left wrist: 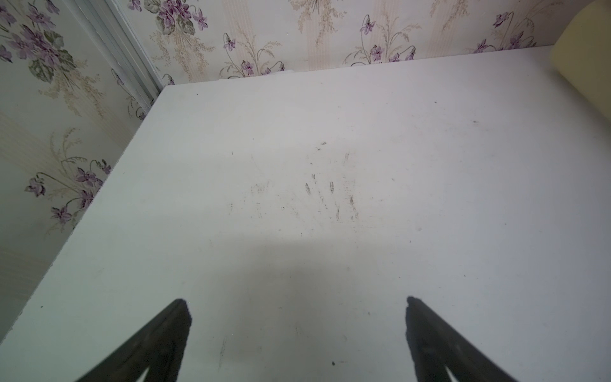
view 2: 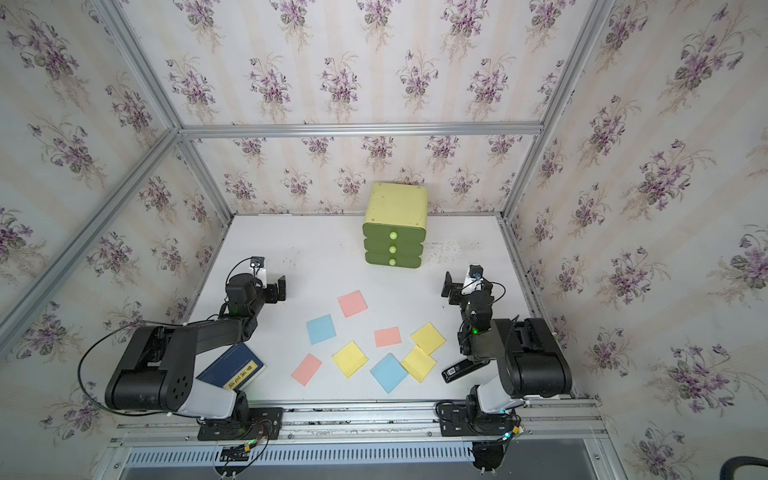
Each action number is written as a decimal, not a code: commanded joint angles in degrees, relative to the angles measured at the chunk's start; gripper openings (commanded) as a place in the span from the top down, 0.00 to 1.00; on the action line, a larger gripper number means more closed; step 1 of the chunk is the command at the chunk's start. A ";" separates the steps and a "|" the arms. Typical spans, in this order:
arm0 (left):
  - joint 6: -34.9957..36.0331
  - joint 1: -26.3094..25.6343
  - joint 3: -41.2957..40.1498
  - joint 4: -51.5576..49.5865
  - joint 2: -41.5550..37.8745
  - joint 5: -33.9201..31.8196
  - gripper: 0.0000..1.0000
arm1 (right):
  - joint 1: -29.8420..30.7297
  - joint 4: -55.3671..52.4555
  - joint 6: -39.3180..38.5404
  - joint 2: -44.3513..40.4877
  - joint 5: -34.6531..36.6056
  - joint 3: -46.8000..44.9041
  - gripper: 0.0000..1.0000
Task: Please put the sticky notes in the drawer by color
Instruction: Move the storage box to the center of the board.
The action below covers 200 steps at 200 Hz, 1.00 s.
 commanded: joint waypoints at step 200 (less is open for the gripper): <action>-33.21 -3.81 37.60 -42.23 -6.80 28.13 0.00 | -0.02 -68.81 18.63 -10.40 -17.58 51.76 0.00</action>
